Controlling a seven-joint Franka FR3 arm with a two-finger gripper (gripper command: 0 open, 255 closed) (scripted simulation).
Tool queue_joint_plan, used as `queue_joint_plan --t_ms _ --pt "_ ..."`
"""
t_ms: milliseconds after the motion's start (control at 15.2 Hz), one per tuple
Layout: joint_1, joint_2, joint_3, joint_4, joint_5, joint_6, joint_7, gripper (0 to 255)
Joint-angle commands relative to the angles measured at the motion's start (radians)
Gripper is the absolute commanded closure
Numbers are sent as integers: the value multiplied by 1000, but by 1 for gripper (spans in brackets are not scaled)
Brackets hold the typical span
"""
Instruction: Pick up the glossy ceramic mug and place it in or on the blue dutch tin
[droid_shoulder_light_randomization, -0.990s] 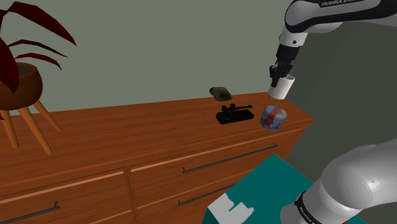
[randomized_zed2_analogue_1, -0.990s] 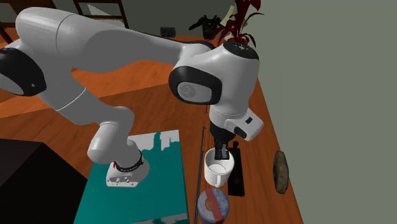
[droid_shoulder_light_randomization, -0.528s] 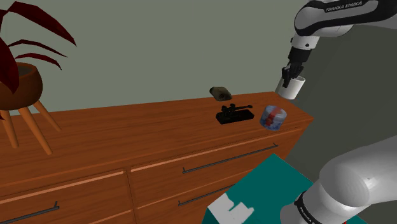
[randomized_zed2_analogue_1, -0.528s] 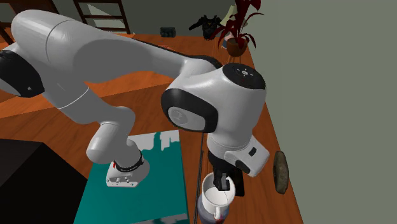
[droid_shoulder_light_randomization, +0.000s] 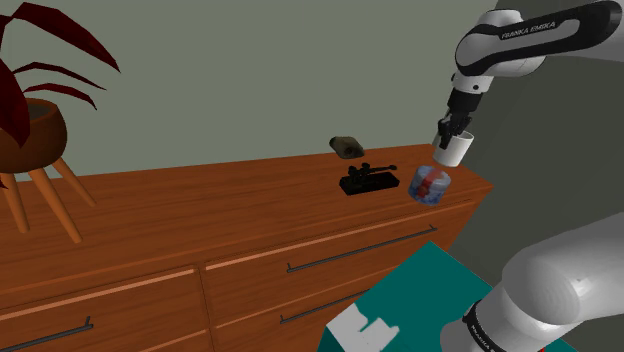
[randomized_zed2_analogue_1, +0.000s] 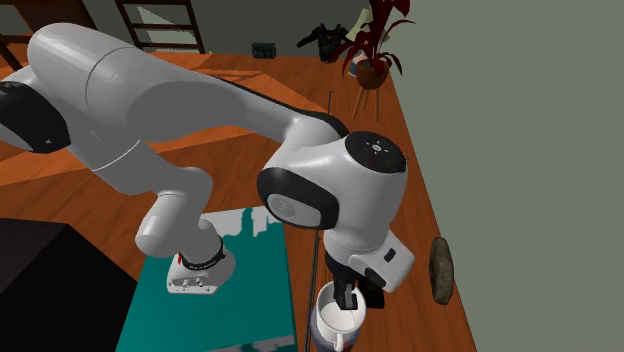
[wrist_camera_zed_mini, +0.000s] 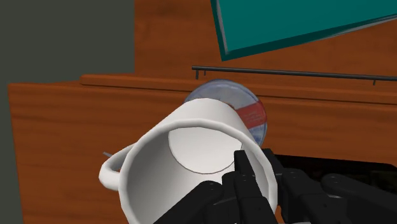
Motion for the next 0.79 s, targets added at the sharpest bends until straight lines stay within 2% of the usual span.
queue_joint_plan --t_ms 0,396,726 --pt "-1 7 -3 -23 -1 30 1 255" --pt "-2 31 -12 -89 -4 121 4 255" --pt "-2 31 -12 -89 -4 121 4 255"
